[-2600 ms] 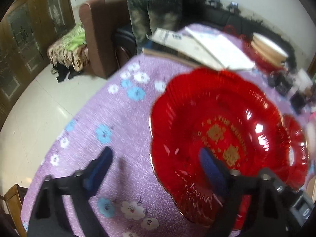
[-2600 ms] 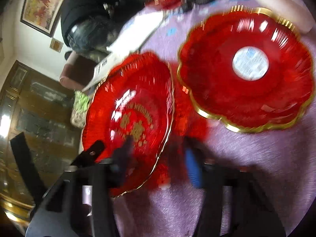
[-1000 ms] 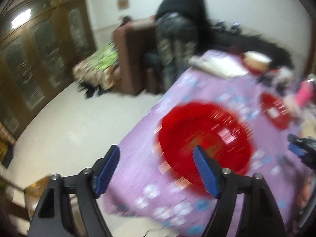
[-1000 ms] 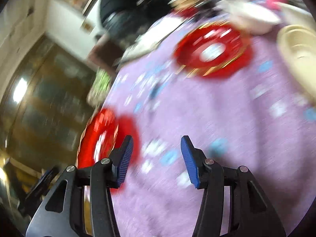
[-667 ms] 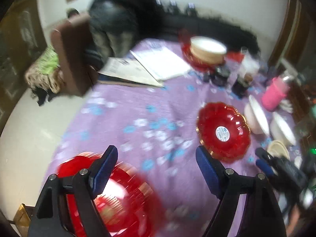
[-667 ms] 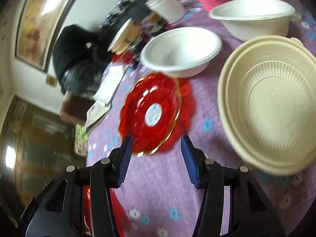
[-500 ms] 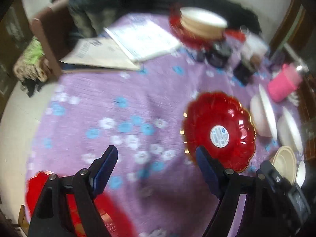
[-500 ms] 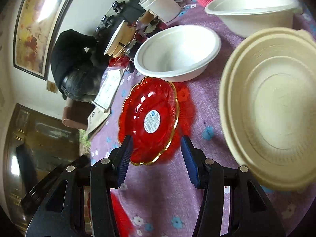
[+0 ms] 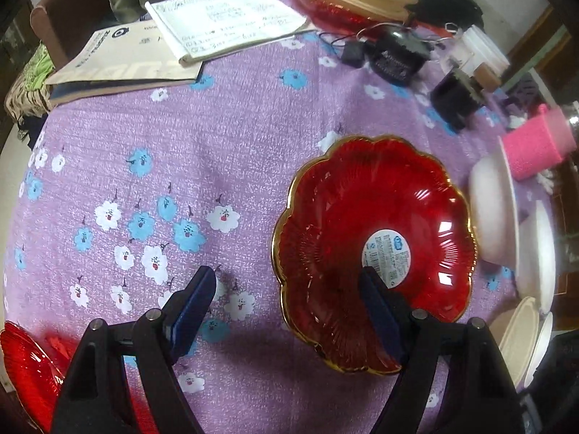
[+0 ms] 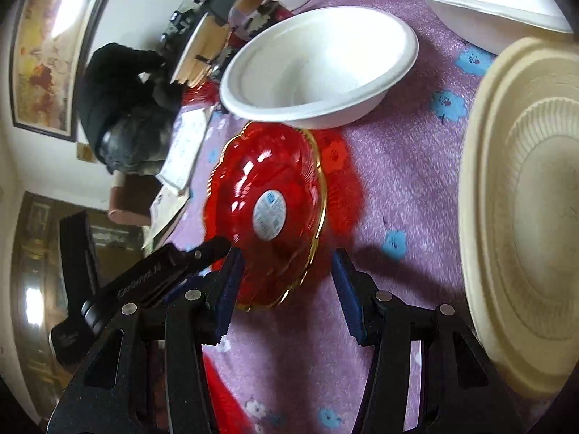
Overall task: Organize plates and bowls
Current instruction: 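Move both tools to the rim of the small red stickered plate, then grip the small red plate with both tools and lift it onto the wedding plate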
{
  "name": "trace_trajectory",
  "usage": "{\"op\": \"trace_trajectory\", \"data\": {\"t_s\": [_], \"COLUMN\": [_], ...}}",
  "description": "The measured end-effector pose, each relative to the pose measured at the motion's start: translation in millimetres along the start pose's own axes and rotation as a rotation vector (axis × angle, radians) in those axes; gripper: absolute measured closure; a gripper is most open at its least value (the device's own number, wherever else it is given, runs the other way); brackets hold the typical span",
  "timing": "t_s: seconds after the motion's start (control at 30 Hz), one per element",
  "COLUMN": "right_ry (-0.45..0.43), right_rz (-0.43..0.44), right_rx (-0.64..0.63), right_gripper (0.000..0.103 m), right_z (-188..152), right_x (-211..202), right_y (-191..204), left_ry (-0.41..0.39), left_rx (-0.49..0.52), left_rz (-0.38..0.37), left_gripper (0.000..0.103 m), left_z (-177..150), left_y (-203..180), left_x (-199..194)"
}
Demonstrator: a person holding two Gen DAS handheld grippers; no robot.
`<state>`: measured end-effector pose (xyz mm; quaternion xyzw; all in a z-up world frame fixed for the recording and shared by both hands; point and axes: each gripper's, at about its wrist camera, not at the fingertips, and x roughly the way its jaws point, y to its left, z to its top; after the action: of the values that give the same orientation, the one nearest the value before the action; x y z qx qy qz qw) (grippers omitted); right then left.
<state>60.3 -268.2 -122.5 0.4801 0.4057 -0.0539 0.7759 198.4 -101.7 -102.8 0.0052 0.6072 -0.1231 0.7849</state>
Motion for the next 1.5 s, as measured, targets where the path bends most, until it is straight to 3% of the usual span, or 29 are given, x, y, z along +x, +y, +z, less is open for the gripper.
{"op": "trace_trajectory", "data": {"t_s": [0.23,0.4,0.47,0.53,0.6,1.07,1.5], "right_ry": [-0.023,-0.035,-0.029,-0.008,-0.013,-0.004,-0.030], "right_rz": [-0.030,-0.009,-0.013,-0.021,-0.023,-0.029,0.100], "right_rx": [0.009,-0.024,-0.036,-0.047,-0.055,-0.193,-0.356], "right_gripper": [0.051,0.051,0.070,0.082,0.084,0.088,0.088], "right_z": [10.1,11.7,12.1,12.5,12.0,-14.3,-95.8], "right_x": [13.2,14.9,17.6,23.4,21.8,13.8,-44.8], "right_y": [-1.1,0.0,0.9,-0.4,-0.7,18.9,69.0], "left_ry": [0.006,-0.005,-0.013,-0.016,-0.018,-0.083,-0.256], "left_rx": [0.005,0.021,0.019,0.025,0.034,0.019,0.015], "left_rz": [0.012,0.014,0.005,0.003,0.004,0.044,0.048], "left_gripper": [0.028,0.044,0.057,0.067,0.079,0.080,0.080], "left_z": [4.2,3.3,3.2,1.4,-0.6,-29.3,-106.4], "left_y": [-4.0,-5.6,-5.6,-5.8,-6.4,22.0,71.2], "left_x": [14.2,15.7,15.1,14.3,14.0,-25.9,-133.4]}}
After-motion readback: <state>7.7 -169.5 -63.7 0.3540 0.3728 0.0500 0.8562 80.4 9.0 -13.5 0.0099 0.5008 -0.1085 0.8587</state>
